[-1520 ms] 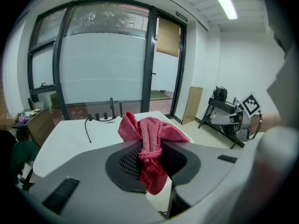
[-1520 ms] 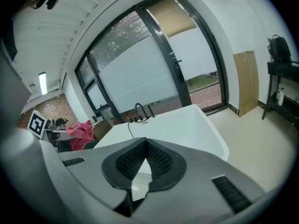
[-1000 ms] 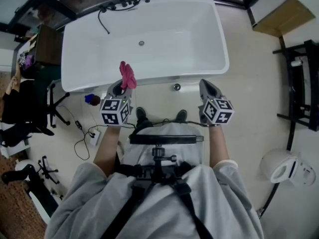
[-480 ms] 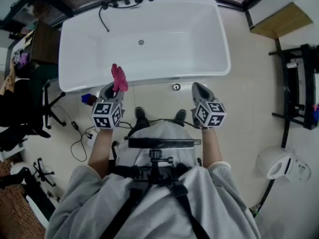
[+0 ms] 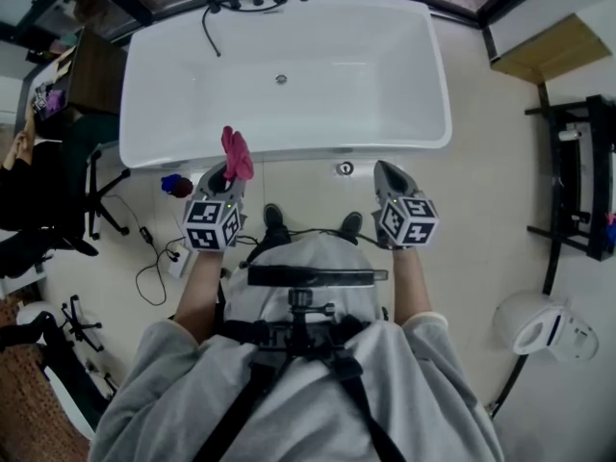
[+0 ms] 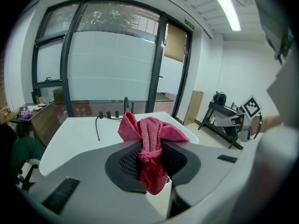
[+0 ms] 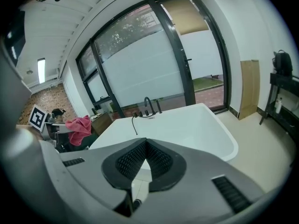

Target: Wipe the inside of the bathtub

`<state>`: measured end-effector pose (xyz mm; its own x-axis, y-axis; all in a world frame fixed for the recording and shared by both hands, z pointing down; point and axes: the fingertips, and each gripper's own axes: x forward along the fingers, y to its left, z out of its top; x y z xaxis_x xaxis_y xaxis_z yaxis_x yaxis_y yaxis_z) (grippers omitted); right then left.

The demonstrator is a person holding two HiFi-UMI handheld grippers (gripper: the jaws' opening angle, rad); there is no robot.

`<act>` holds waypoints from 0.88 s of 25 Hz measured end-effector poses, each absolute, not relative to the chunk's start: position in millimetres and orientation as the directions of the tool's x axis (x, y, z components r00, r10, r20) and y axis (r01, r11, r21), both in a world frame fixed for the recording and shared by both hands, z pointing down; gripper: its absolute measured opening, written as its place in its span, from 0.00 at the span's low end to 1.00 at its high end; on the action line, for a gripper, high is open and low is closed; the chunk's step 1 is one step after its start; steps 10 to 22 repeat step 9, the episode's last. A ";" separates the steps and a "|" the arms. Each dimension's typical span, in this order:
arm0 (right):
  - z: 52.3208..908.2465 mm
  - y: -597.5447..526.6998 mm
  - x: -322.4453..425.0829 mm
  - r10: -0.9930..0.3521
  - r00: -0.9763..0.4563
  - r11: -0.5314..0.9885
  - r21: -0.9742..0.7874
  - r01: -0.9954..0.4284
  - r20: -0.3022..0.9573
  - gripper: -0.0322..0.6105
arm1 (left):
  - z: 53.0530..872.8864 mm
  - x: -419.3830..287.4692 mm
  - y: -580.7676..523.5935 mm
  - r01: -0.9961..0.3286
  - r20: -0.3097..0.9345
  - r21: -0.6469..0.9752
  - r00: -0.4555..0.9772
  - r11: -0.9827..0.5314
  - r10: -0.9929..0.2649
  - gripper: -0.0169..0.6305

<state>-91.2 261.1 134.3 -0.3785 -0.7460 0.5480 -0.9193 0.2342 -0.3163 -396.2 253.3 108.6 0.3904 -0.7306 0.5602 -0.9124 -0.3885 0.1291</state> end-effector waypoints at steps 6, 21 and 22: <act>133.9 268.3 -88.0 -0.745 -0.379 0.241 -0.308 -0.920 0.549 0.06 | 105.5 -388.9 258.8 -0.910 0.551 0.133 0.397 -0.393 -0.734 0.14; 133.3 272.0 -87.3 -0.741 -0.378 0.242 -0.304 -0.921 0.555 0.06 | 103.6 -388.8 261.3 -0.911 0.550 0.134 0.396 -0.391 -0.735 0.14; 133.3 272.0 -87.3 -0.741 -0.378 0.242 -0.304 -0.921 0.555 0.06 | 103.6 -388.8 261.3 -0.911 0.550 0.134 0.396 -0.391 -0.735 0.14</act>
